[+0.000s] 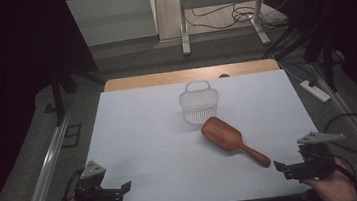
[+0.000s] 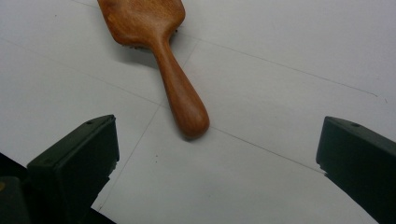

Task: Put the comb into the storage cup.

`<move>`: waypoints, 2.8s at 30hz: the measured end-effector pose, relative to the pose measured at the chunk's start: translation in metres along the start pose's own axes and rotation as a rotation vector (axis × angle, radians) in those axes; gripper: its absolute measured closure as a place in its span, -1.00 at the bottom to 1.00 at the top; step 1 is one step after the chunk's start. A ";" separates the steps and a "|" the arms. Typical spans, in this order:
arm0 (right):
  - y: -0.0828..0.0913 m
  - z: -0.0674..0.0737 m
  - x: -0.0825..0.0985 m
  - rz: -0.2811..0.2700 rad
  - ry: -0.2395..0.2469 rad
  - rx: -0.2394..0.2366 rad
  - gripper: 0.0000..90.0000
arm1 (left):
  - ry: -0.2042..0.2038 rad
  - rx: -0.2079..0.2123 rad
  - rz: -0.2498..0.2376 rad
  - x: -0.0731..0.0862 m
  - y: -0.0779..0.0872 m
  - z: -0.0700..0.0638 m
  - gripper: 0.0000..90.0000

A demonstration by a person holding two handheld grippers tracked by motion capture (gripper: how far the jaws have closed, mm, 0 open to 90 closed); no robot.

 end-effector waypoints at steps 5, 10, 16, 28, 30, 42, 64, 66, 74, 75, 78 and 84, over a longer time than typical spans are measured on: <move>0.000 0.001 0.000 0.002 0.007 0.003 -1.00 | 0.008 0.009 -0.013 0.001 0.001 0.001 -1.00; -0.001 0.002 0.000 0.004 0.014 0.003 -1.00 | 0.007 0.009 -0.018 0.001 0.001 0.001 -1.00; -0.001 0.002 0.000 0.005 0.015 0.002 -1.00 | 0.001 0.005 -0.018 0.001 0.001 0.000 -1.00; -0.001 0.002 -0.002 0.002 0.015 -0.017 -1.00 | 0.004 0.007 -0.023 0.003 0.003 0.001 -1.00; -0.001 0.002 -0.002 0.003 0.018 -0.023 -1.00 | 0.004 0.007 -0.023 0.003 0.002 0.001 -1.00; -0.003 0.001 -0.005 0.003 0.031 -0.067 -1.00 | 0.004 0.009 -0.020 0.002 0.002 0.001 -1.00; -0.012 0.005 -0.017 0.012 0.119 -0.108 -1.00 | 0.007 0.009 -0.017 0.003 0.002 0.001 -0.99; -0.013 0.006 -0.019 0.009 0.127 -0.116 -1.00 | 0.007 0.009 -0.016 0.003 0.002 0.001 -0.99; -0.015 0.009 -0.023 0.003 0.160 -0.120 -1.00 | 0.012 0.014 -0.020 0.003 0.002 0.001 -0.99; -0.016 0.009 -0.024 0.007 0.163 -0.120 -1.00 | 0.011 0.014 -0.020 0.003 0.002 0.001 -0.99; -0.019 0.010 -0.027 0.023 0.167 -0.124 -1.00 | 0.008 0.013 -0.018 0.002 0.002 0.001 -0.99; -0.024 0.011 -0.031 0.043 0.173 -0.123 -1.00 | 0.010 0.019 -0.021 0.002 0.002 0.002 -0.99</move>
Point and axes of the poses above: each handheld gripper's, and its own axes: y roughly backward along the jaws, x roughly out of its underside, z roughly to its left, the point moved 1 cm from there along -y, roughly forward along the jaws, and after that the axes turned 2 degrees about z, right-handed, at the moved point
